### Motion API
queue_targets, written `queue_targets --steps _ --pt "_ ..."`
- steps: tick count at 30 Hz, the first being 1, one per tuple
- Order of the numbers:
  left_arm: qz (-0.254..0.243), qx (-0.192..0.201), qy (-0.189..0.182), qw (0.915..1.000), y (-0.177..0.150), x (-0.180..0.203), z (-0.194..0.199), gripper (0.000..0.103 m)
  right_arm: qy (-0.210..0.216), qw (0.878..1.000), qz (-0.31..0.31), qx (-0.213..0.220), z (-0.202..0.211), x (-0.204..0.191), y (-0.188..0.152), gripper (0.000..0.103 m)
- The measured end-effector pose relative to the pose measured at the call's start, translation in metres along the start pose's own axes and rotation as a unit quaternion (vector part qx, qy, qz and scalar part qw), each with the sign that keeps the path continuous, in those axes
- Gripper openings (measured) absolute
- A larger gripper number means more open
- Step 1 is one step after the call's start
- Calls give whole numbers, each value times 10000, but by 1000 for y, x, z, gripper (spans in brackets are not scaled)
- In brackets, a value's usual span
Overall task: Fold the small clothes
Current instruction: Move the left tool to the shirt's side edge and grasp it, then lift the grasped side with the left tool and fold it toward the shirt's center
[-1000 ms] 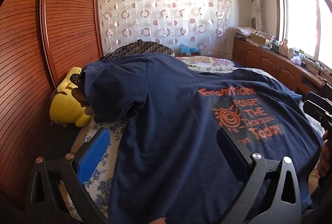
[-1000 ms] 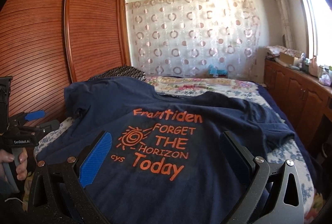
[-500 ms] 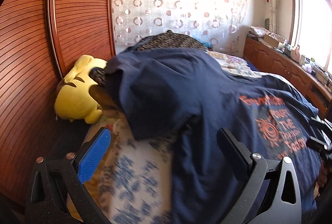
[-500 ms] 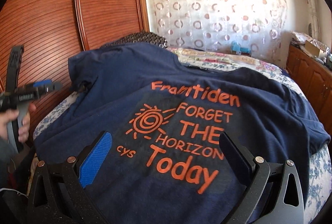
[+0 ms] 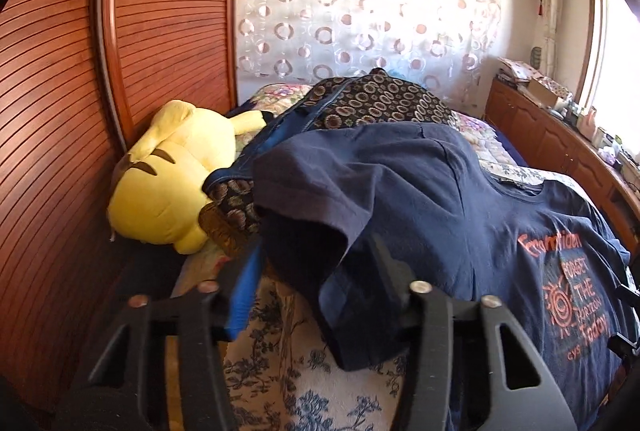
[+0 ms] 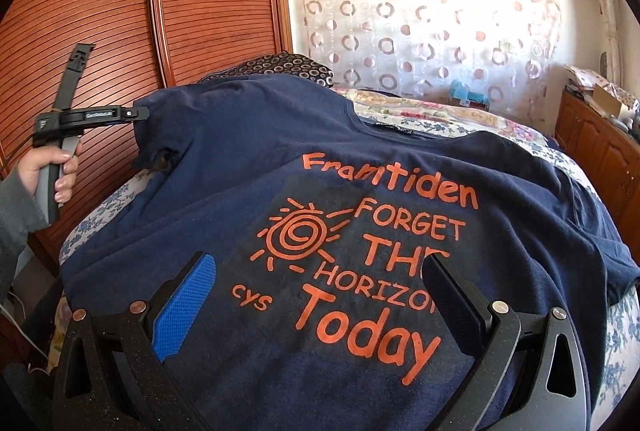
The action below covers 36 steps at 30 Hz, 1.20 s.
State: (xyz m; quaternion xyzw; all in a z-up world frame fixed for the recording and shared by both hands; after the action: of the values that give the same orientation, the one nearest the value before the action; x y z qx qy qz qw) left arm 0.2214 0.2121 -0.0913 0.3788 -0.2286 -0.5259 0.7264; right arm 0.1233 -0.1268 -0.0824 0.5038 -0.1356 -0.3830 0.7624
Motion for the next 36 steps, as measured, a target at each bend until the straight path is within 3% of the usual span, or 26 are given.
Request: queue_targets --steps 1,5,9,15,22,25,27,28,30,33,36 --pt "-35 -22 -77 10000 0 4 -1 40 4 10000 -14 6 0 1 0 103" --pt "-249 59 -125 9996 4 13 4 7 10 10000 -47 43 0 2 0 103" --pt "-406 368 -319 9980 18 28 25 4 -4 10000 -31 54 1 0 0 103" --pt "-771 683 -846 9911 48 86 62 4 -25 9999 -52 105 3 0 0 103" --pt "-1478 483 -1414 9777 47 177 95 5 -8 9997 -192 119 5 5 -1 103" --pt "-1713 494 -1511 9723 37 192 107 26 7 9996 -254 133 6 7 -1 103" --pt "-1807 531 -1580 9693 31 191 113 46 25 9994 -298 153 7 9 -1 103" --pt "-1839 520 -1584 9687 29 188 114 50 40 9994 -320 161 7 10 -1 103" --pt "-1879 477 -1473 9699 24 179 111 69 61 9992 -364 172 8 11 -2 103" --pt "-1818 298 -1459 9720 11 160 104 78 65 9990 -415 167 7 13 -2 103" --pt "-1773 273 -1523 9719 7 157 108 78 56 9991 -397 146 6 13 -3 103"
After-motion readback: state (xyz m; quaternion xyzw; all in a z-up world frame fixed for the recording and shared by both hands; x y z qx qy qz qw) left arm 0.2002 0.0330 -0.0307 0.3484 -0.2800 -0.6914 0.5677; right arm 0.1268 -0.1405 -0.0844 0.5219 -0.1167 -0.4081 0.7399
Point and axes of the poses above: each gripper's, at about its wrist camera, not at the fingertips, and z roughly against the way its jaws point, x to its right, y to its top, the point moved 10 cm from there along -z, roughly the way its jaws point, and after that the axes turned 14 degrees about y, right-handed, at the moved point
